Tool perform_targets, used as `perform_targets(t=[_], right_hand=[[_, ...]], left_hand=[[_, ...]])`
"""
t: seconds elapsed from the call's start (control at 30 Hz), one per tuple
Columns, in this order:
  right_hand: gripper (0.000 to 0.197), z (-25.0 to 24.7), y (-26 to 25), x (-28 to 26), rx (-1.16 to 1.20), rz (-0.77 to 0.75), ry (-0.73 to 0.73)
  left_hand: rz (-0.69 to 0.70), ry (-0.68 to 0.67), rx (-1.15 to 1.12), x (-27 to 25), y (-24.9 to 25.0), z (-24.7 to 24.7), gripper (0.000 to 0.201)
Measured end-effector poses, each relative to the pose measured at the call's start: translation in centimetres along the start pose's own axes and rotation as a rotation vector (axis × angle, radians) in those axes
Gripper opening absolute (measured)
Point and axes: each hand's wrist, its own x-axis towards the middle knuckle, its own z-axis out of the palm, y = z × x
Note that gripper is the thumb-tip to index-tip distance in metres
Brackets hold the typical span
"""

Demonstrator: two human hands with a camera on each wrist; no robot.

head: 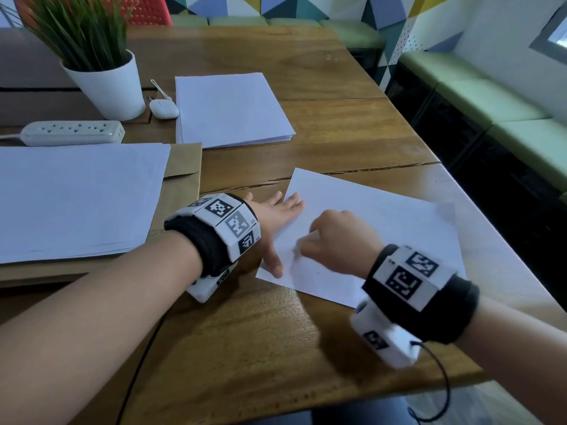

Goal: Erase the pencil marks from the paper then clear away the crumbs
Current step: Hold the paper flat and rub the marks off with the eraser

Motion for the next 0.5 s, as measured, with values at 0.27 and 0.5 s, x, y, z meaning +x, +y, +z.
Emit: perform_targets(t=[0.27,0.5], right_hand=[[0.036,1.0,-1.4,-1.4,-0.061,-0.095,0.009],[0.026,-2.3,4.9,-0.7,-0.086,-0.013,-0.041]], left_hand=[[-0.020,-0.013,0.005,0.1,0.1,-0.1,0.132],[0.009,-0.039,0.021,-0.2,-0.3,-0.3,0.131]])
